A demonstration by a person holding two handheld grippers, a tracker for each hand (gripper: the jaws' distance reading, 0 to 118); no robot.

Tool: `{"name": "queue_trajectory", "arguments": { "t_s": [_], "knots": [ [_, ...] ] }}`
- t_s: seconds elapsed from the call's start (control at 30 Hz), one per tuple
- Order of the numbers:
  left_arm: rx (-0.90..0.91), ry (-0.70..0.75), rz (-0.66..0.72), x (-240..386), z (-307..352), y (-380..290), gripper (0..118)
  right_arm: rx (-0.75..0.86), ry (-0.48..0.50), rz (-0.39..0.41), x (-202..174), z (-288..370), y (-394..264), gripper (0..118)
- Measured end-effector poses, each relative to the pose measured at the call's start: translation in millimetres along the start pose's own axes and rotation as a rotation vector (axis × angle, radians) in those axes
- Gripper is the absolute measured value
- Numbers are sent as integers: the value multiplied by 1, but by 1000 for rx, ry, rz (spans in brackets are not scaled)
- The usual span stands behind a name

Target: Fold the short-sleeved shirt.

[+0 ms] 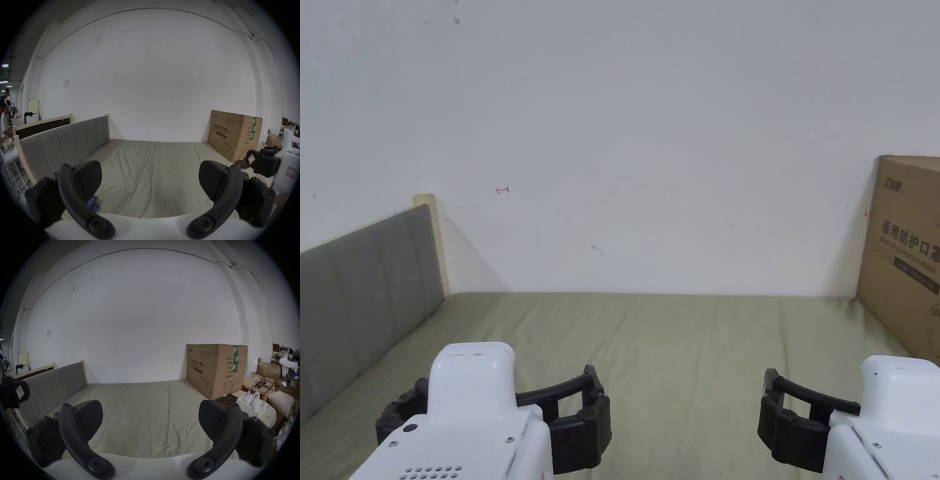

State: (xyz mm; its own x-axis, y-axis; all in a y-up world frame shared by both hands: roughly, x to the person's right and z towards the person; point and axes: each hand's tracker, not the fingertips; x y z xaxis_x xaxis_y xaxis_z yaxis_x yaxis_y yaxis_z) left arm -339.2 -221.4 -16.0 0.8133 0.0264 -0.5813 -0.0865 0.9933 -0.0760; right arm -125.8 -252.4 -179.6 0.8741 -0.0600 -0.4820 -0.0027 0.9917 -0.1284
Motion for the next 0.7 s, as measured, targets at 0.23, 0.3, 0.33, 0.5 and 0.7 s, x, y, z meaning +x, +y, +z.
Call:
{"name": "queue_trajectory", "arguments": {
  "t_s": [0.23,0.3,0.33,0.5,0.7],
  "knots": [
    [-8,-24,-95,11,0,-2,118,-1,-10,13,2,1,-2,117],
    [-37,-23,-116,14,0,-2,118,-7,-13,19,3,0,-3,117],
    [-49,-29,-115,14,-1,-1,118,-8,-17,21,3,0,-3,117],
    [-16,-10,-72,15,-1,-3,118,-13,-7,11,4,0,-4,117],
    [32,3,-59,9,2,-2,118,15,-8,45,4,1,-4,117]
  ]
}}
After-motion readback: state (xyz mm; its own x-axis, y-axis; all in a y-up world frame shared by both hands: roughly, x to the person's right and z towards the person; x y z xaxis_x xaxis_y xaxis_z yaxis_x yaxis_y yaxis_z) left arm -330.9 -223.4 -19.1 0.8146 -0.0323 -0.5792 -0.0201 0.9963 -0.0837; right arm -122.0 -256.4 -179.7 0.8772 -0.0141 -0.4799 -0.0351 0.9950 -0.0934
